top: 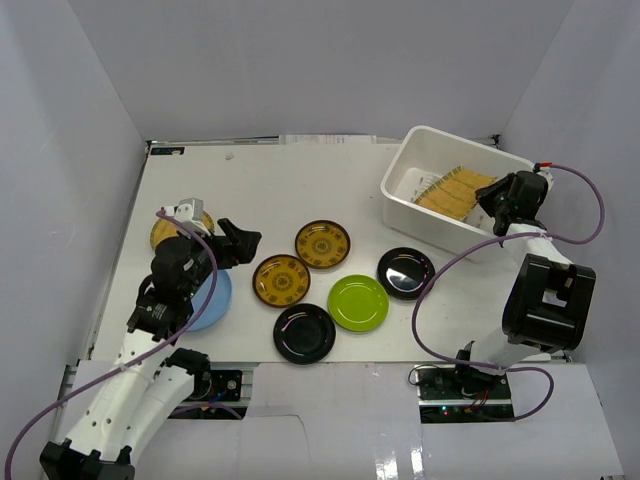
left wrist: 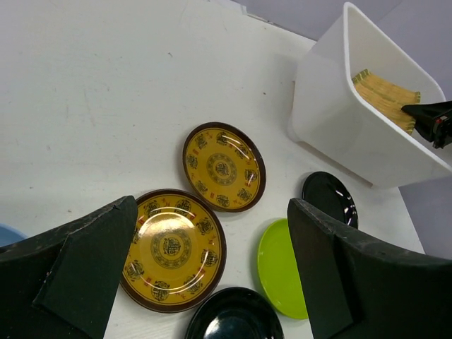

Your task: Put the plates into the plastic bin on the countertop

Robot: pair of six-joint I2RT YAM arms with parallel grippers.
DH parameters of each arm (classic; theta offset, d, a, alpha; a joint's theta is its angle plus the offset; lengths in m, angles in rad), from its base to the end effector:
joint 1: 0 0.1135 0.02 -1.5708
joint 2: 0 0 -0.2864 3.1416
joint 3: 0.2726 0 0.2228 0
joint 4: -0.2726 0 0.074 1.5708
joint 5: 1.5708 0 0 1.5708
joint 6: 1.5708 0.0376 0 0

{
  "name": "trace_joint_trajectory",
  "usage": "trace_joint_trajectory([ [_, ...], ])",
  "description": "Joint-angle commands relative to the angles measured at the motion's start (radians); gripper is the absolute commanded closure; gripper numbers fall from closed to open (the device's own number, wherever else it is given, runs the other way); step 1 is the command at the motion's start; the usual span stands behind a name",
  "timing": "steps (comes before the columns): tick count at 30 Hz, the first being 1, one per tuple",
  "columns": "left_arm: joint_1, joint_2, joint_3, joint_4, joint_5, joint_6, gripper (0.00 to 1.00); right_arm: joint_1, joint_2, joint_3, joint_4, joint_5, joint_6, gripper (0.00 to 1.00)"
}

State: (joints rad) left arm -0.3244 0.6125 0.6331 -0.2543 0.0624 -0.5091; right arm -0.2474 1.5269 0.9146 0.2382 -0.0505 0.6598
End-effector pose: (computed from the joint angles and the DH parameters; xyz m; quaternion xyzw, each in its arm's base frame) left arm 0.1011 -0.0365 0.3167 -0.0531 0.7828 -0.2732 0.5566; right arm 0.3120 -0.0769 0.2846 0.3492 0.7487 0.1357 0.5469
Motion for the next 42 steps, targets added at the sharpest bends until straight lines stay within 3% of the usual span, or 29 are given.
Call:
trace_joint_trajectory([
  [1,-0.001,0.045,0.037,0.0,-0.041,-0.048,0.02,0.003,-0.005,0.024,0.066,-0.049,0.006,0.75],
  [2,-0.001,0.052,0.045,0.003,-0.045,-0.055,0.03,0.003,-0.013,0.03,0.047,-0.028,-0.017,0.56],
  [5,0.002,0.084,0.057,0.001,-0.093,-0.097,0.04,0.003,-0.033,0.047,0.001,0.004,-0.049,0.3],
  [6,0.001,0.096,0.06,0.0,-0.123,-0.107,0.06,0.007,-0.048,0.047,-0.003,0.014,-0.064,0.15],
  [8,0.007,0.153,0.074,-0.003,-0.147,-0.147,0.07,0.013,-0.066,0.059,-0.026,0.021,-0.087,0.05],
  [13,0.047,0.298,0.1,-0.003,-0.164,-0.212,0.1,0.025,-0.115,0.084,-0.036,-0.032,-0.111,0.04],
  [15,0.16,0.361,0.106,0.0,-0.087,-0.261,0.13,0.043,-0.161,0.089,-0.028,-0.101,-0.124,0.04],
  [16,0.223,0.377,0.097,0.025,0.066,-0.279,0.13,0.056,-0.178,0.09,-0.03,-0.12,-0.132,0.03],
  [17,0.355,0.394,0.086,0.035,0.127,-0.299,0.16,0.071,-0.21,0.092,-0.036,-0.133,-0.141,0.03],
  [19,0.467,0.437,0.065,0.041,0.195,-0.33,0.17,0.12,-0.237,0.098,-0.065,-0.14,-0.167,0.02],
  [22,0.564,0.44,0.066,-0.008,0.093,-0.327,0.17,0.193,-0.295,0.07,-0.068,-0.196,-0.173,0.02],
  [23,0.568,0.426,0.059,-0.01,0.093,-0.327,0.17,0.21,-0.309,0.057,-0.06,-0.199,-0.175,0.03],
  [27,0.573,0.351,0.033,-0.017,-0.19,-0.312,0.18,0.322,-0.361,-0.003,-0.036,-0.219,-0.184,0.16],
  [30,0.587,0.349,0.034,-0.052,-0.268,-0.283,0.17,0.391,-0.387,-0.034,-0.014,-0.255,-0.192,0.2],
  [35,0.637,0.386,0.014,-0.046,-0.271,-0.263,0.19,0.433,-0.43,-0.098,0.02,-0.3,-0.209,0.27],
  [42,0.78,0.562,0.001,0.024,-0.095,-0.258,0.21,0.438,-0.485,-0.163,0.026,-0.347,-0.25,0.28],
])
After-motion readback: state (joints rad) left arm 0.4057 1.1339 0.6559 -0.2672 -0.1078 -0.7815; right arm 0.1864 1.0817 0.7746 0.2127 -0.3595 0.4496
